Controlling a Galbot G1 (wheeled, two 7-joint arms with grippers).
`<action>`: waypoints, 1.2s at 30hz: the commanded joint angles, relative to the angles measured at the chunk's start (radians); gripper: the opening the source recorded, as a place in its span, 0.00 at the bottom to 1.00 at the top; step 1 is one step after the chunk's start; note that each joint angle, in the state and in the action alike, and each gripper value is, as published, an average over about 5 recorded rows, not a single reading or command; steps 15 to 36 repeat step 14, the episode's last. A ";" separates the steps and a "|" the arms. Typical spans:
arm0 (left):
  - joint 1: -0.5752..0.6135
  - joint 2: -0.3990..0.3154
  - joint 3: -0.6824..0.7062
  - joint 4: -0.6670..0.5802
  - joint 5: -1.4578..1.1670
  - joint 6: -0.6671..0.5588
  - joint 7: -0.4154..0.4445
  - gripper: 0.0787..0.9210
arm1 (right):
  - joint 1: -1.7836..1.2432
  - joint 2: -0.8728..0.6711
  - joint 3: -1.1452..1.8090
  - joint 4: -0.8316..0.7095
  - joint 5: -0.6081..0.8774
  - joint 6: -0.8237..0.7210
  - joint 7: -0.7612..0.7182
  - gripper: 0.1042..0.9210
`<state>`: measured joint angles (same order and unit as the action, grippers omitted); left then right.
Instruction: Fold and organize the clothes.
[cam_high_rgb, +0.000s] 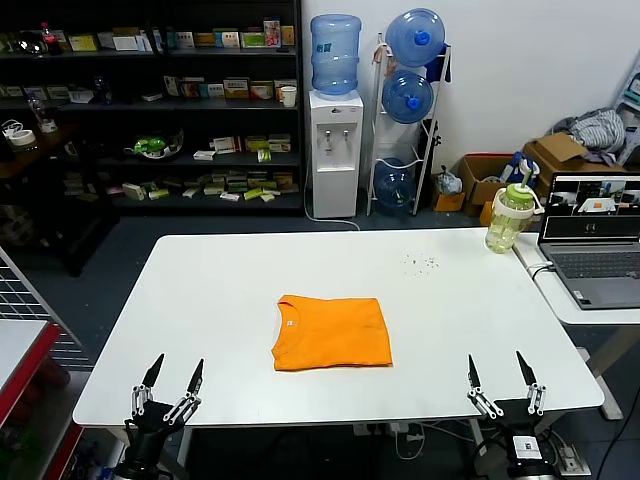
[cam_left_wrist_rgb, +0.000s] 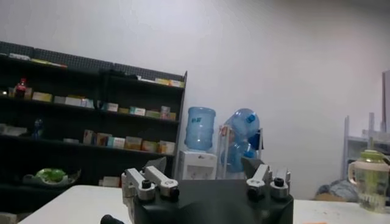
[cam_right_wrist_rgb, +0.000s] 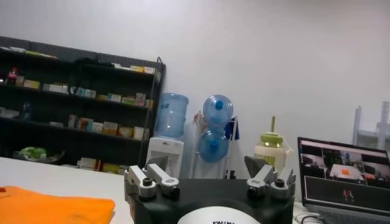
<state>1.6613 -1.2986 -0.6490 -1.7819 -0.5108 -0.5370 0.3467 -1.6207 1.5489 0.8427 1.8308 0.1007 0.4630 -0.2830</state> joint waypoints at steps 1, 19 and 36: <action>0.016 -0.010 -0.004 -0.008 0.006 -0.007 -0.010 0.88 | 0.000 0.007 0.002 -0.001 -0.010 0.009 0.000 0.88; 0.017 -0.017 -0.001 -0.007 0.005 -0.007 -0.021 0.88 | 0.001 -0.003 0.001 0.002 -0.008 0.002 -0.002 0.88; 0.017 -0.017 -0.001 -0.007 0.005 -0.007 -0.021 0.88 | 0.001 -0.003 0.001 0.002 -0.008 0.002 -0.002 0.88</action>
